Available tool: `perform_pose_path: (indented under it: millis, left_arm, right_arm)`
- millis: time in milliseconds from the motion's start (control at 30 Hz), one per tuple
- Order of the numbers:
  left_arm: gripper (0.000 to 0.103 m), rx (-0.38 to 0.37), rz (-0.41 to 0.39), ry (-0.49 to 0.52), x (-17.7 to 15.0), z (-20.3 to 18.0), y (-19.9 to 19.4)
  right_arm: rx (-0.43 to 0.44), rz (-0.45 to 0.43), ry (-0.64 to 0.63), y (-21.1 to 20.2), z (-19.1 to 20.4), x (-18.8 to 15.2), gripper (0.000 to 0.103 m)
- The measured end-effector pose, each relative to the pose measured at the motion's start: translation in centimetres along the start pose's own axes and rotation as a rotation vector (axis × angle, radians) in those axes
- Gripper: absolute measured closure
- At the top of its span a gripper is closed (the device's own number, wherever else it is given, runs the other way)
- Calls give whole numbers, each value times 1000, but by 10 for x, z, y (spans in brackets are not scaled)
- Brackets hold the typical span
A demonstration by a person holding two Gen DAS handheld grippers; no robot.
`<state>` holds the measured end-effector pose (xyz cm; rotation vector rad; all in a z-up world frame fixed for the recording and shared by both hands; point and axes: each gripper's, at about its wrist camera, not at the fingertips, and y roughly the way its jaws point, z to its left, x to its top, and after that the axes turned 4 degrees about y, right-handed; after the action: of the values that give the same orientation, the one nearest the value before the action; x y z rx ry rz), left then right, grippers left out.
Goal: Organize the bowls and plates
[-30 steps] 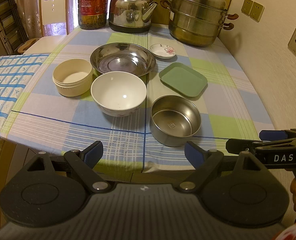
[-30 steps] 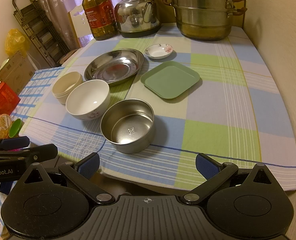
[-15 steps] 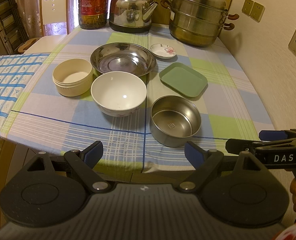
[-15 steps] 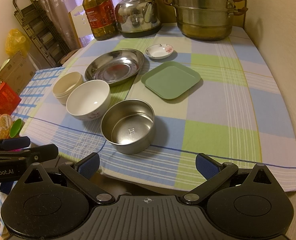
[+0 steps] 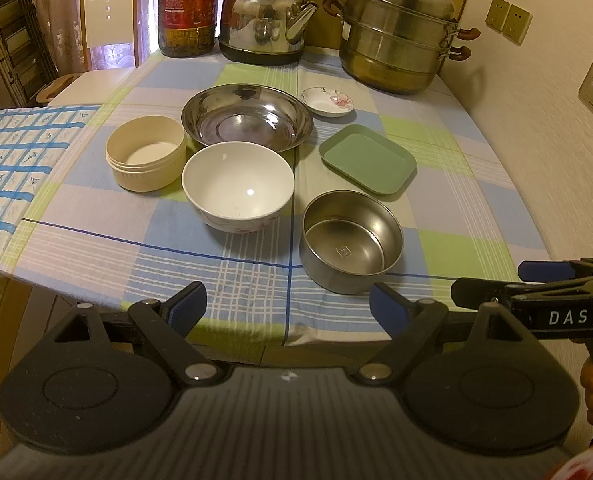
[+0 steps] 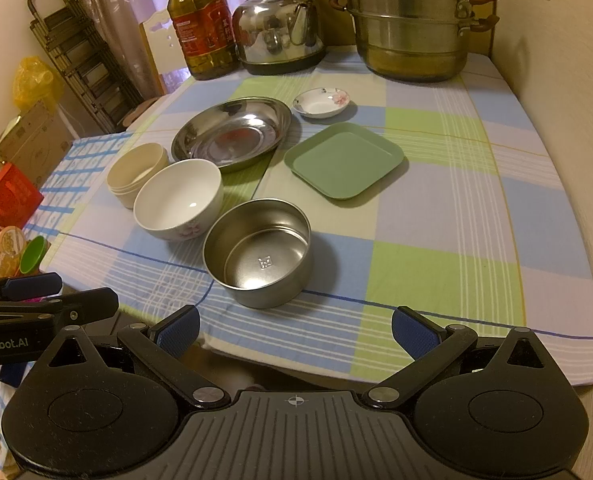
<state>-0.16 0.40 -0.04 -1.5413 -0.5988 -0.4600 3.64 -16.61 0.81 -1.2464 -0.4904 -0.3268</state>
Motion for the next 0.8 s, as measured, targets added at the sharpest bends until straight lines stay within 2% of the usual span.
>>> perform_pose_path:
  millis: [467,800]
  left_arm:
    - [16,-1,2,-2,0,0,0]
    - [16,-41,9,-10,9,-6,12]
  right_arm:
    - [2,1,1,0,-1,0,1]
    - [-11,-3,33,2,-7,3,1]
